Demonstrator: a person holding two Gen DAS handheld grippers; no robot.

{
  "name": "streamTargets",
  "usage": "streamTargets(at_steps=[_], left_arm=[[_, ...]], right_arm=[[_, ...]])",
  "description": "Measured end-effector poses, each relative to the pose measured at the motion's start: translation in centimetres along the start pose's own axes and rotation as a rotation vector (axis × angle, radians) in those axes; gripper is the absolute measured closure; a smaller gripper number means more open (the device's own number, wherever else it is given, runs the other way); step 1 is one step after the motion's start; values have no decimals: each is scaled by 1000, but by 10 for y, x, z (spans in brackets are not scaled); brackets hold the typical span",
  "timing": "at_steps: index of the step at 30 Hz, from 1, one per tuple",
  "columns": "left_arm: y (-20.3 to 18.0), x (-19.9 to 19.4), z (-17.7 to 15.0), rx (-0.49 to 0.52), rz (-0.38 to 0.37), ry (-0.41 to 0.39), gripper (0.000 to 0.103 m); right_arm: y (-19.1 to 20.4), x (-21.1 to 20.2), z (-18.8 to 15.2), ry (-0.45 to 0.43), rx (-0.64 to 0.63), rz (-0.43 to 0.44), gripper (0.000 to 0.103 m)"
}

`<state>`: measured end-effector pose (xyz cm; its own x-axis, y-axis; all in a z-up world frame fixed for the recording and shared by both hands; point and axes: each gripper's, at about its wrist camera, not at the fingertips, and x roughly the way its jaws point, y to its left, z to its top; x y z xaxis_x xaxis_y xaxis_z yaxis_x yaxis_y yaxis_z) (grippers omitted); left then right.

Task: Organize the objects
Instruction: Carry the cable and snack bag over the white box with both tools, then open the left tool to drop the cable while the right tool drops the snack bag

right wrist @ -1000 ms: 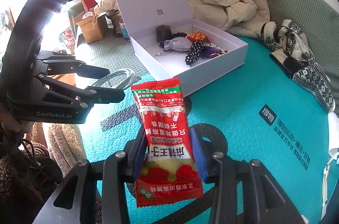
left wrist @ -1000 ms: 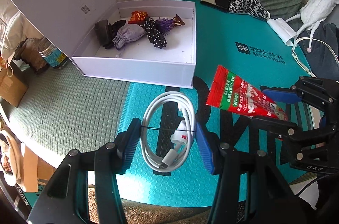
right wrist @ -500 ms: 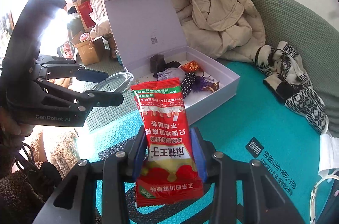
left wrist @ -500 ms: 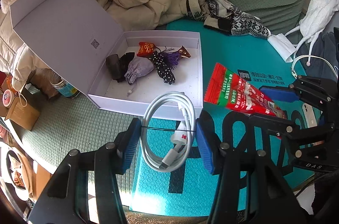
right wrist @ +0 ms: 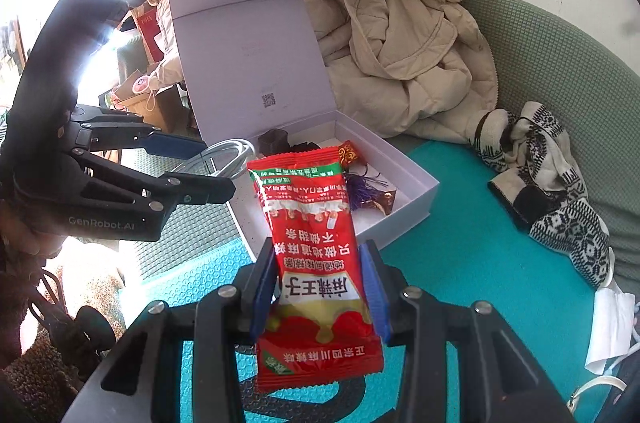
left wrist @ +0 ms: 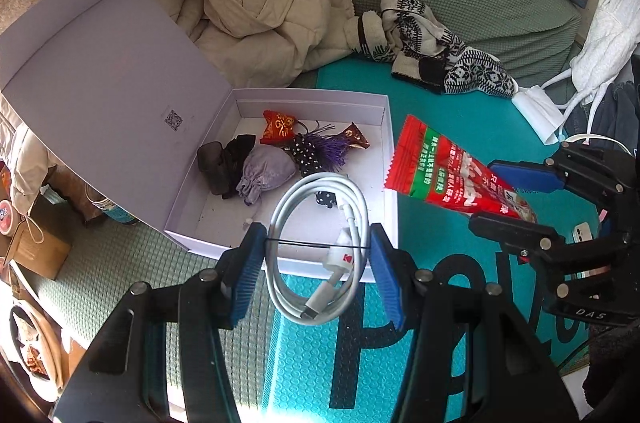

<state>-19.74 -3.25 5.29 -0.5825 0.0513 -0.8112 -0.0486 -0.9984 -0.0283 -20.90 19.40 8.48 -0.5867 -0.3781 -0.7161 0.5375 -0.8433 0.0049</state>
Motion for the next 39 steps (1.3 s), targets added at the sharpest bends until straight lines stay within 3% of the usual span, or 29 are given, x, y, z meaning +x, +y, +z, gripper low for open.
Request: streamTargets(at_steps=[16,24,39], left_arm=[[20,39,33,-31,13,-11,53],[34,73,44,-49,59,-5,53],[63,117,60,-101,85,-12,53]], right_arm=[[-10,46,25,0,16,22,62],[-16,75,32,-5,74,31,62],[-22,116,56,19,52,-46,62]])
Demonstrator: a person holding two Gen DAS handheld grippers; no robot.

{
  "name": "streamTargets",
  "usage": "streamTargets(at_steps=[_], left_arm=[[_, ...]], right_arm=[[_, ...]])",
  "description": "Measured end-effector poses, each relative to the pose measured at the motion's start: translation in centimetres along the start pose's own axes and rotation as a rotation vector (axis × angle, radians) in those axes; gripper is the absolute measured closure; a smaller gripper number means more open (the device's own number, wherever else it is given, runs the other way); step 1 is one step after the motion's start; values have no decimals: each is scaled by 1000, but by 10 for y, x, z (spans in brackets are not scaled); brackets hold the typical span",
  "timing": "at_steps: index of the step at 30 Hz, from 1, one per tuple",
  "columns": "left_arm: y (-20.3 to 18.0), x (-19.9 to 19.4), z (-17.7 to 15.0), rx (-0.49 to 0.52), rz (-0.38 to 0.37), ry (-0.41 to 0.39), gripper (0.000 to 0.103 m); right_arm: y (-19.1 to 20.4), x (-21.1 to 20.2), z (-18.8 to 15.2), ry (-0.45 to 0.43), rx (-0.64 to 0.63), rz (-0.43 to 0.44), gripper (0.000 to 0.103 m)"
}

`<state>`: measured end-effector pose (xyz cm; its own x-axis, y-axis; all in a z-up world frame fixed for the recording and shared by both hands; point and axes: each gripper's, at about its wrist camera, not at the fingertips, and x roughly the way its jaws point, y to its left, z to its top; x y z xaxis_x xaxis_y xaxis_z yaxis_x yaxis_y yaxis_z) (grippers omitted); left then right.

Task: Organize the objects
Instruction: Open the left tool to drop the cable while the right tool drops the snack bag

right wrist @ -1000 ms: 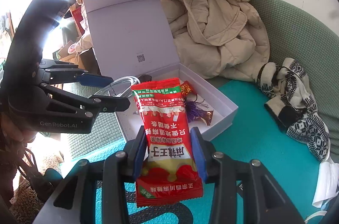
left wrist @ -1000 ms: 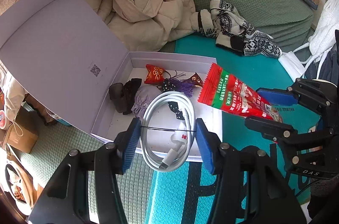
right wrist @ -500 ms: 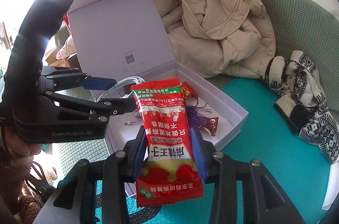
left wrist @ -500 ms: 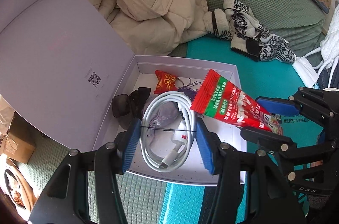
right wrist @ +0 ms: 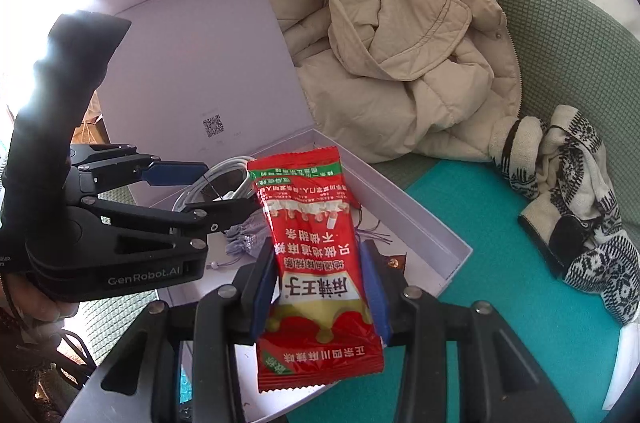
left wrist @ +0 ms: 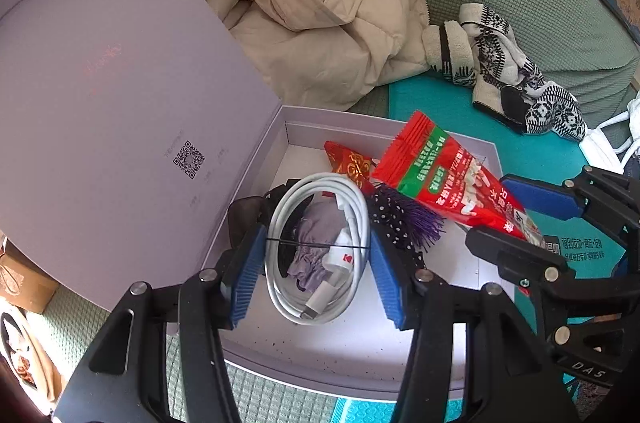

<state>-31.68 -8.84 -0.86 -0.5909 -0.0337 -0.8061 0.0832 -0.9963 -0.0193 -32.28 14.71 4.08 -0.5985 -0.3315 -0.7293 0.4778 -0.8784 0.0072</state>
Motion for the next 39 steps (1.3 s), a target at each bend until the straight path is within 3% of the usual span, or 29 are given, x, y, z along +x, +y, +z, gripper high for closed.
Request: streamTargets(at_steps=[9,22,39], left_arm=[[4,27,9,12,17,-7,53],[6,65,-3,30,23,60,52],[0,54,-17,50,25,55,52]], right_arm=[[-4,26,3,36,-17,-24,62],[9,53,-9,116,-44,-48,61],[12,62,-19,181,-50,-82,60]])
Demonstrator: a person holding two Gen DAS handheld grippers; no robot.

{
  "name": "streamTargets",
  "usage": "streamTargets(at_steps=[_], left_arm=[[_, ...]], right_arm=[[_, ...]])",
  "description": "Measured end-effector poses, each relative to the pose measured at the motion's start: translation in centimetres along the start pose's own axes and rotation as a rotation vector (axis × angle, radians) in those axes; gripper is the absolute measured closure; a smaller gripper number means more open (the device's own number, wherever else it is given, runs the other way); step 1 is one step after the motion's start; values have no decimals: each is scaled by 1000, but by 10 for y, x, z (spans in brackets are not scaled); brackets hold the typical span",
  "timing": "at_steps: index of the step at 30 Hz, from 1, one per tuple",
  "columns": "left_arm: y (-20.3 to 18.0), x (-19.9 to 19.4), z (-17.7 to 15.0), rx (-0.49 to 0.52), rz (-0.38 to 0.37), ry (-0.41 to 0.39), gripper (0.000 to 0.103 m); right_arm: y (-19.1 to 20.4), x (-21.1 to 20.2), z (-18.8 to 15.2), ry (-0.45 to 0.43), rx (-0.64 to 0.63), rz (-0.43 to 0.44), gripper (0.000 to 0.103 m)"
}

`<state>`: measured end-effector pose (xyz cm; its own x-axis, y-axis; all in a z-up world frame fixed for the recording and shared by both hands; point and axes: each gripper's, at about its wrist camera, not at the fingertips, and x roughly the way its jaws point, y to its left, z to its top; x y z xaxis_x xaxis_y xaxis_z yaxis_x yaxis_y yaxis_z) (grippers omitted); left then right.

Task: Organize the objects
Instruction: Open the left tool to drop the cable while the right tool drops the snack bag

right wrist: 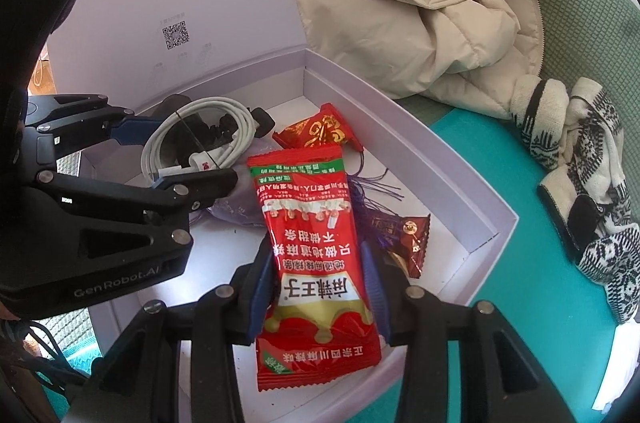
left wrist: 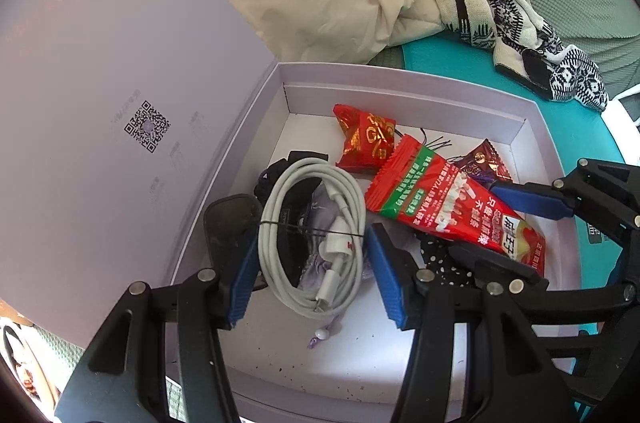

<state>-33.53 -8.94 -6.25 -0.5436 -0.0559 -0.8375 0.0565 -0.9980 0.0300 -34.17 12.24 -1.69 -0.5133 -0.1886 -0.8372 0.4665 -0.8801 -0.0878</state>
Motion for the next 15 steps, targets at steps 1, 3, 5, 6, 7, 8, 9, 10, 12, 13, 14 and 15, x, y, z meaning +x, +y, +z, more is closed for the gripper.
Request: streamTargets(at_steps=[1,3,5,6,7,8,9,10,12,13,14,15], left_arm=[[0,0,-1,1,0,1,52],[0,-3,-2,0,-3,-1,52],[1,-7,-1,-7,0,-19,52],[2,-10,0,-8,4,-30,52],[2,-13,0,-7,7,-39,52],[2,-16,1,-6,6,-43,52],[2,-18,3,-4,1,-43,52],[1,-20,3,-4,-3,-43,52],[0,-23,5,-5,-10,-42,52],[0,-24,5,-7,-12,-40,52],[0,-25,6,-11,-15,-38,51],[-1,-26,6,-13,-18,-35,48]], right_arm=[[0,-1,0,-1,-1,2,60],[0,-4,1,-11,-4,8,59],[0,-9,2,-27,-9,2,57],[0,-11,2,-34,-12,-8,55],[0,-13,3,-38,-13,-19,49],[0,-15,4,-43,-13,-32,45],[-1,-17,5,-49,-11,-42,45],[-2,-19,5,-52,-10,-48,45],[-5,-21,5,-50,-3,-59,45],[-7,-22,5,-49,1,-63,45],[-8,-23,4,-48,4,-67,45],[-9,-24,4,-47,7,-70,45]])
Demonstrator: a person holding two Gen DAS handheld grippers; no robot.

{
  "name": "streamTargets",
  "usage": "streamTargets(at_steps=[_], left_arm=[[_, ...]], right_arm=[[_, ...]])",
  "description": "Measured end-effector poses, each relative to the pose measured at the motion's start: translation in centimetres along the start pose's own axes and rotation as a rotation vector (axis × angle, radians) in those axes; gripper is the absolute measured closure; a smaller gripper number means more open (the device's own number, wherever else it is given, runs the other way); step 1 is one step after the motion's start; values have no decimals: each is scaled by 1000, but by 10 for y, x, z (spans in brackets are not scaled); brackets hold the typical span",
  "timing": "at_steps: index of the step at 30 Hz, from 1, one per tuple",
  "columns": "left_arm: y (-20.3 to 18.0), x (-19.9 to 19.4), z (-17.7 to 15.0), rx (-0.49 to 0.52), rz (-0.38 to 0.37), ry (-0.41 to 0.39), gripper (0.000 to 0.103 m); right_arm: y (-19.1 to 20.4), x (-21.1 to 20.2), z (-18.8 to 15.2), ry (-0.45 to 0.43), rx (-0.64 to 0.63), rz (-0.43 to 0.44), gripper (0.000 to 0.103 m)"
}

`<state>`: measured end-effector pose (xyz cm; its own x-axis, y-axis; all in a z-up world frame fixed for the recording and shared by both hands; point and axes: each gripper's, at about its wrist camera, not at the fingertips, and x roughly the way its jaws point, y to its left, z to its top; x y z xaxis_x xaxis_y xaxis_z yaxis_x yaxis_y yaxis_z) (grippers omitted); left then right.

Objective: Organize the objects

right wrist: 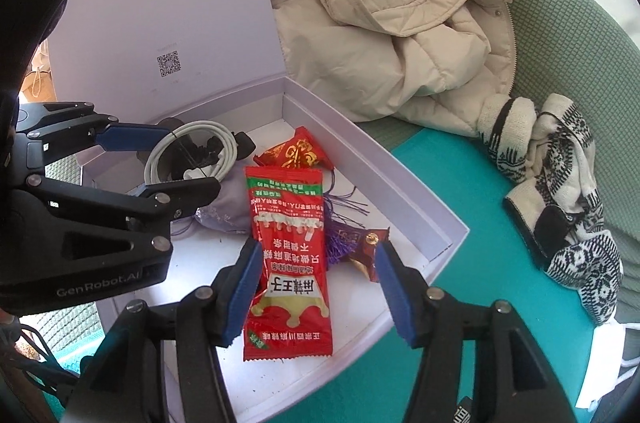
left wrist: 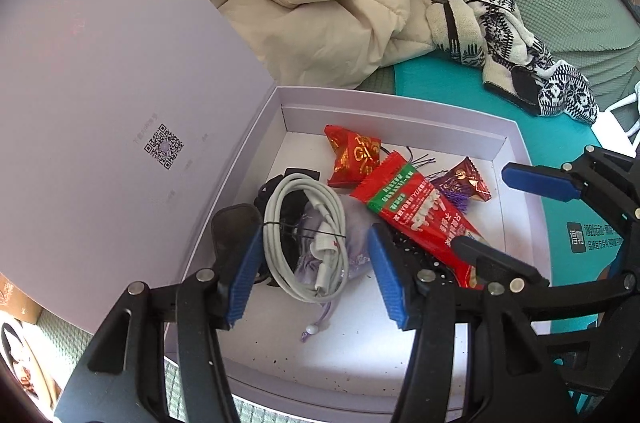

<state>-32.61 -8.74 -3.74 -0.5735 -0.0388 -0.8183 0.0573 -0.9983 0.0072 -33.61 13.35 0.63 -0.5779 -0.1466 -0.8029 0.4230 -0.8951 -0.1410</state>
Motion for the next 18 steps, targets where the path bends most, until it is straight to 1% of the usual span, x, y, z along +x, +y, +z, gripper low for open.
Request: streamTargets(at_steps=[3,8,13,18], left_arm=[[-3,-5,1,0,11,-3,42],[-6,-21,4,9,20,-20,41],[-6,-42,8,-15,26,-38,41],[-6,-69,9,-42,26,-56,41]], right_arm=[[-3,-6,-2,-3,9,-7,45],[-9,-23,-4,-25,24,-12,45],[-13,-46,-2,-65,28,-20,44],[-15,-74,0,-118,20,-30,40]])
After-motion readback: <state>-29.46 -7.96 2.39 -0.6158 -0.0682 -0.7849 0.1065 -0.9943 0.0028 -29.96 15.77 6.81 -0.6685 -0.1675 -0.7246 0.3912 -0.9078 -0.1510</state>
